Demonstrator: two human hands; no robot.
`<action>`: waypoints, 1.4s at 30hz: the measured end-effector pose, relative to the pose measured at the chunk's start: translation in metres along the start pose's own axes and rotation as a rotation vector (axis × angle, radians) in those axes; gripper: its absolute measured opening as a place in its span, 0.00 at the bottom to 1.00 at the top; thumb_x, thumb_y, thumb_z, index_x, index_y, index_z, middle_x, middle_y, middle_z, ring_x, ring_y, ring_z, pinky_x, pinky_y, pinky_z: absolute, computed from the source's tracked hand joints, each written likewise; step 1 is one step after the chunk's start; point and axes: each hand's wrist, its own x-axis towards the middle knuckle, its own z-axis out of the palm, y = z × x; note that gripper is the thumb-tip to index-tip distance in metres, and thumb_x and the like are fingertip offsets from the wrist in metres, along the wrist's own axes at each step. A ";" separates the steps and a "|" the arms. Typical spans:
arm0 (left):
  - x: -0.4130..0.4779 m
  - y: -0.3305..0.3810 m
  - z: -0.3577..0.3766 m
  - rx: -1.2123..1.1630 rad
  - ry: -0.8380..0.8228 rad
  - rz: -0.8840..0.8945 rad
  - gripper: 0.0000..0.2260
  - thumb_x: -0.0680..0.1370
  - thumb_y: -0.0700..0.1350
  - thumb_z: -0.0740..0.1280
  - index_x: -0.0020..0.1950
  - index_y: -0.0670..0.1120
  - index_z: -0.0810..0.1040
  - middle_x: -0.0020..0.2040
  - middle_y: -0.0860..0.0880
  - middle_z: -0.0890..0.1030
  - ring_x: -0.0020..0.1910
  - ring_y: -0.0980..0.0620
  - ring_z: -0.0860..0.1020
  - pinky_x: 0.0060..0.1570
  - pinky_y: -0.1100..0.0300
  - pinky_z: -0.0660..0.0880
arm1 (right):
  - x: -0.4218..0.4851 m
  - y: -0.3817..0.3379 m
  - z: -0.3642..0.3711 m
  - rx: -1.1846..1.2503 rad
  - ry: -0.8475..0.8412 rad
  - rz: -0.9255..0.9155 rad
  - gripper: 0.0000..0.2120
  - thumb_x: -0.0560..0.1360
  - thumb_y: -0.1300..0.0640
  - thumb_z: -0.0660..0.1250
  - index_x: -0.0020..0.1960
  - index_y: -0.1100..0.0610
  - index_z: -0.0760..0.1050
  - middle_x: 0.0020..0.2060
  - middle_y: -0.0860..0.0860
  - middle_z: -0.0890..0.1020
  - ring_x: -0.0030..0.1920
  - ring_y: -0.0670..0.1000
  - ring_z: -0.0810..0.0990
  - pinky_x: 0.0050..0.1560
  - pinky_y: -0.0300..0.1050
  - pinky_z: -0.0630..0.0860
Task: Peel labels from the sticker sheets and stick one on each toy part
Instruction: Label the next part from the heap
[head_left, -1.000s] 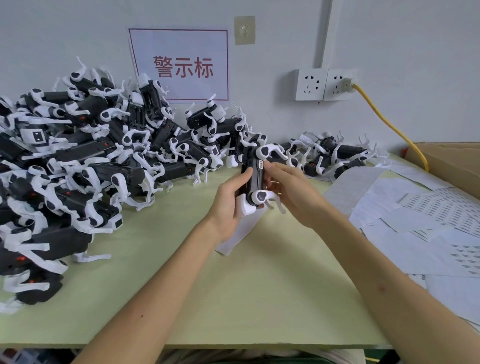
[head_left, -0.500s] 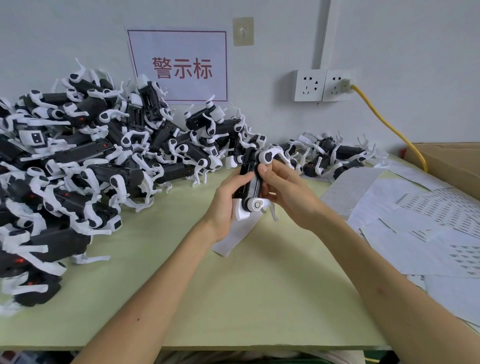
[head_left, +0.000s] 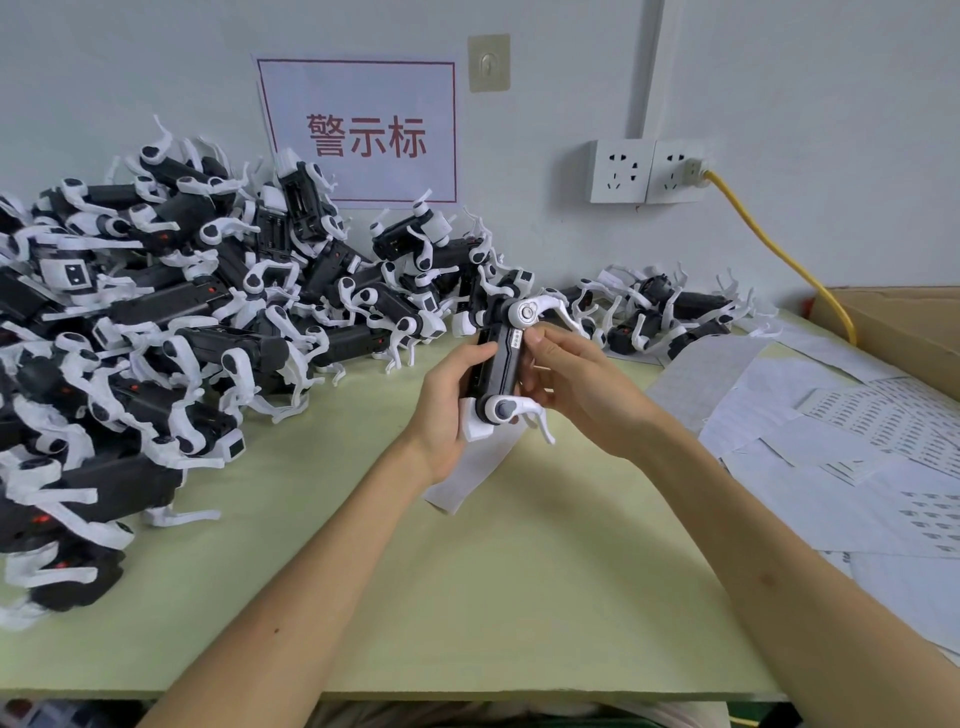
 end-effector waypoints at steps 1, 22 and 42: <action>0.000 0.000 0.000 0.003 0.005 -0.009 0.13 0.80 0.50 0.61 0.48 0.47 0.85 0.44 0.47 0.85 0.41 0.49 0.82 0.40 0.57 0.78 | 0.000 0.000 0.000 -0.005 0.007 0.010 0.11 0.84 0.53 0.60 0.45 0.57 0.71 0.33 0.49 0.73 0.34 0.47 0.72 0.40 0.44 0.66; 0.006 0.001 -0.004 0.016 0.041 -0.148 0.14 0.82 0.53 0.61 0.49 0.48 0.83 0.43 0.47 0.83 0.41 0.50 0.81 0.37 0.58 0.78 | -0.003 0.000 0.007 -0.284 0.221 -0.211 0.11 0.76 0.67 0.69 0.39 0.57 0.73 0.28 0.45 0.75 0.30 0.46 0.71 0.35 0.39 0.68; 0.015 0.017 -0.036 -0.264 0.331 -0.126 0.14 0.83 0.51 0.62 0.51 0.43 0.82 0.45 0.44 0.84 0.40 0.42 0.84 0.29 0.60 0.70 | 0.003 0.009 -0.017 -0.722 0.400 -0.225 0.16 0.68 0.59 0.79 0.55 0.51 0.84 0.46 0.44 0.83 0.39 0.44 0.79 0.42 0.36 0.75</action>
